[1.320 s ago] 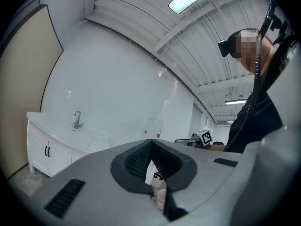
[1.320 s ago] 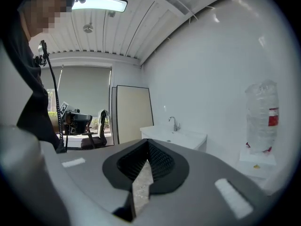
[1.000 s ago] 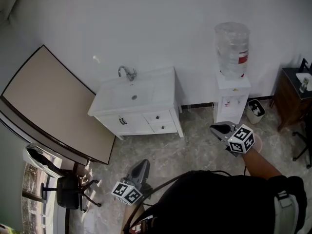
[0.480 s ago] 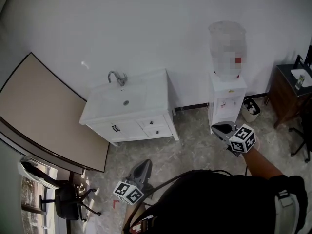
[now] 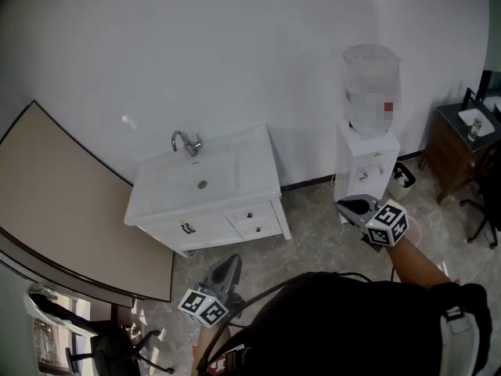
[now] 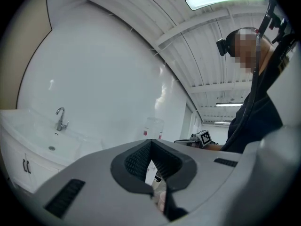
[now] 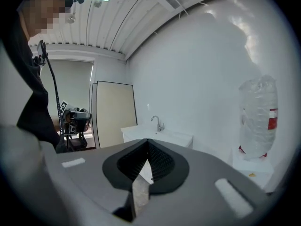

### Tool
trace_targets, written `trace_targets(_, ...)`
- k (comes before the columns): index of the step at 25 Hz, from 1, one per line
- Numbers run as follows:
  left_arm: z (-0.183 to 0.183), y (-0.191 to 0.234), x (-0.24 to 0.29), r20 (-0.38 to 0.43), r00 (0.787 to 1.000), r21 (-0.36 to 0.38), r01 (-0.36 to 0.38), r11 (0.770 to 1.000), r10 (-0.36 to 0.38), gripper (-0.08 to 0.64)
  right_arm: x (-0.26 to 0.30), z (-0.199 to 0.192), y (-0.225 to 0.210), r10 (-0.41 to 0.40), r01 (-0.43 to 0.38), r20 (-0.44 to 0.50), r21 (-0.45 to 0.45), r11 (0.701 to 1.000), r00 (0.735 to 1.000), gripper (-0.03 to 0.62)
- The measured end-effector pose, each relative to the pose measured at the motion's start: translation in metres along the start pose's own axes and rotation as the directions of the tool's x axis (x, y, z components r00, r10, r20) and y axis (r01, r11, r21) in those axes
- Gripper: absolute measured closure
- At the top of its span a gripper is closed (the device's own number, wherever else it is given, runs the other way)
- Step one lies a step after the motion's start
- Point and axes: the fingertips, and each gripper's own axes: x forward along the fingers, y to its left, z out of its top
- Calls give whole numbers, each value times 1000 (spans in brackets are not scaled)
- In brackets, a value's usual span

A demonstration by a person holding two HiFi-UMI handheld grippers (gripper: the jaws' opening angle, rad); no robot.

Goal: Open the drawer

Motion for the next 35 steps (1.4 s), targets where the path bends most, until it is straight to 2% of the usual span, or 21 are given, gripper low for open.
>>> trace_targets(8,16,86,-22,-21,1000,-16,19,1000,-19,560,79,16,27,-22,22,-3,-1,1000,1000,594)
trace_targets(13,22,118,-26,-17,1000,-23,17,1000,-18,560,113,16,35,-6,6,-21,-1,1000,1000,594)
trace_targets(17,19,135,-25,-19,1000,-29,-6,1000,5,560,131,15,24,4,-4,-23,12,1000,1000,594)
trace_targets(24,22,150,12,-22,997,-33,-75,997,74,560,166,17,-18,83,-83,-22,17,996,996,594)
trace_targets(35,26,138,135,46,984,-30,-171,985,172,560,182,44,-155,196,-197,-24,-44,979,980,594)
